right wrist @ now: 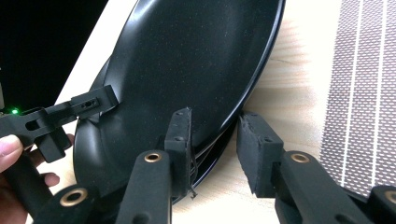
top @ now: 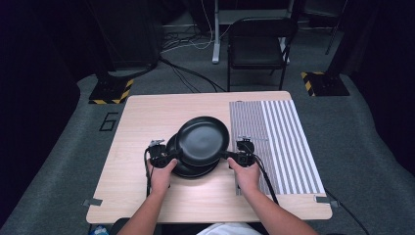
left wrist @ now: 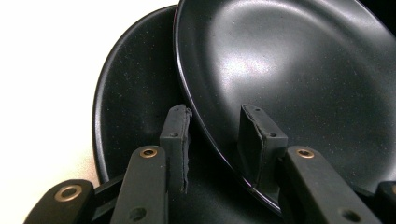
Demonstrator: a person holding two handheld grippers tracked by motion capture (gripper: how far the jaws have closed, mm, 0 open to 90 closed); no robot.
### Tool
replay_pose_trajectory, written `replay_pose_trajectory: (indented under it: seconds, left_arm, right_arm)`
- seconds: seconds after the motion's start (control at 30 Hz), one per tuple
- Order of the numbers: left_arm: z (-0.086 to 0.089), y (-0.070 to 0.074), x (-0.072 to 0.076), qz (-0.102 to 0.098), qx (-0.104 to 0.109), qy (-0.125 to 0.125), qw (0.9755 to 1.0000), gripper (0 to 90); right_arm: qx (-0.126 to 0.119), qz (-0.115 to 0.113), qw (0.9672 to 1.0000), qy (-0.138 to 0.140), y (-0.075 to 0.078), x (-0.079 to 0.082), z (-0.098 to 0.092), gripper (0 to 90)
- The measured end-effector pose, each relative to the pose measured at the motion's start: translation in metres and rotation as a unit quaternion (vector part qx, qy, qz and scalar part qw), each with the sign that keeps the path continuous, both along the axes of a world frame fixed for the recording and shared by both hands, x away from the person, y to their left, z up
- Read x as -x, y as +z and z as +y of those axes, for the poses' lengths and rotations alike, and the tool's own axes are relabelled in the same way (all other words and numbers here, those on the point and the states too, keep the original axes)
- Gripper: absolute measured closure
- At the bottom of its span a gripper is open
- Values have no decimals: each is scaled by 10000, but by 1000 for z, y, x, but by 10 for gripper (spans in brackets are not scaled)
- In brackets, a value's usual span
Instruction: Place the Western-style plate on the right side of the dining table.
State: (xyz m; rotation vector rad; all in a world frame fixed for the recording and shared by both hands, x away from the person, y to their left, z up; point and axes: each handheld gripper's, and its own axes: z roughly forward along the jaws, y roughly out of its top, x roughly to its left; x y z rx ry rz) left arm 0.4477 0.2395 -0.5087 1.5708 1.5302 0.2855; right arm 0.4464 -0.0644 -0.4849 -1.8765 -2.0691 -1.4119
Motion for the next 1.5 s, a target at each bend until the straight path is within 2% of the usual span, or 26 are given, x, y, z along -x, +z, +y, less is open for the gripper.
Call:
replay_pose_trajectory:
  seconds: [0.13, 0.23, 0.37, 0.53, 0.6, 0.67, 0.73, 0.87, 0.93, 1.1, 1.23, 1.27, 1.33, 1.5]
  left_arm:
    - [1, 0, 0, 9, 66, 3, 10000, 645]
    - [3, -1, -1, 39, 205, 48, 9998, 648]
    - [6, -2, -3, 91, 332, 59, 9994, 651]
    - [10, -3, -6, 81, 564, 87, 9983, 621]
    - [12, -3, -8, 123, 464, 51, 9988, 646]
    - [11, -2, -8, 175, 508, 115, 9985, 672]
    - [10, -1, -9, 187, 436, 130, 9988, 674]
    - [10, -1, -9, 234, 538, 123, 9982, 678]
    - [9, 0, -9, 281, 552, 116, 9980, 677]
    - [6, 6, -5, 154, 465, 55, 9988, 678]
    - [2, 9, -3, 144, 412, -8, 9990, 674]
    - [1, 9, -2, 113, 415, 23, 9991, 674]
    - [1, 12, -1, 83, 340, -67, 9994, 673]
    - [-1, 18, 2, -46, 323, -111, 9994, 670]
  right_arm:
    - [7, 78, 10000, 43, 1, -7, -1, 677]
    - [26, 111, 9999, 31, 1, -14, -1, 691]
    - [107, 32, 9999, 47, 1, -23, -1, 702]
    - [87, 20, 10000, -5, 1, -29, 1, 716]
    - [112, -4, 9999, -10, 0, -30, 1, 719]
    - [169, -43, 9998, -32, 0, -32, 3, 721]
    - [185, 3, 9998, -53, 1, -34, 4, 726]
    - [-20, 137, 9998, -125, -1, -37, 2, 739]
    - [-21, 108, 9999, -133, -1, -38, 1, 743]
    - [-130, 189, 9996, -182, -2, -39, -3, 751]
    - [-206, 205, 9994, -210, -2, -36, -7, 750]
    - [-189, 190, 9994, -210, -2, -35, -8, 750]
    - [-198, 156, 9994, -236, -1, -33, -9, 749]
    - [-177, -76, 9997, -178, 7, -26, -11, 748]
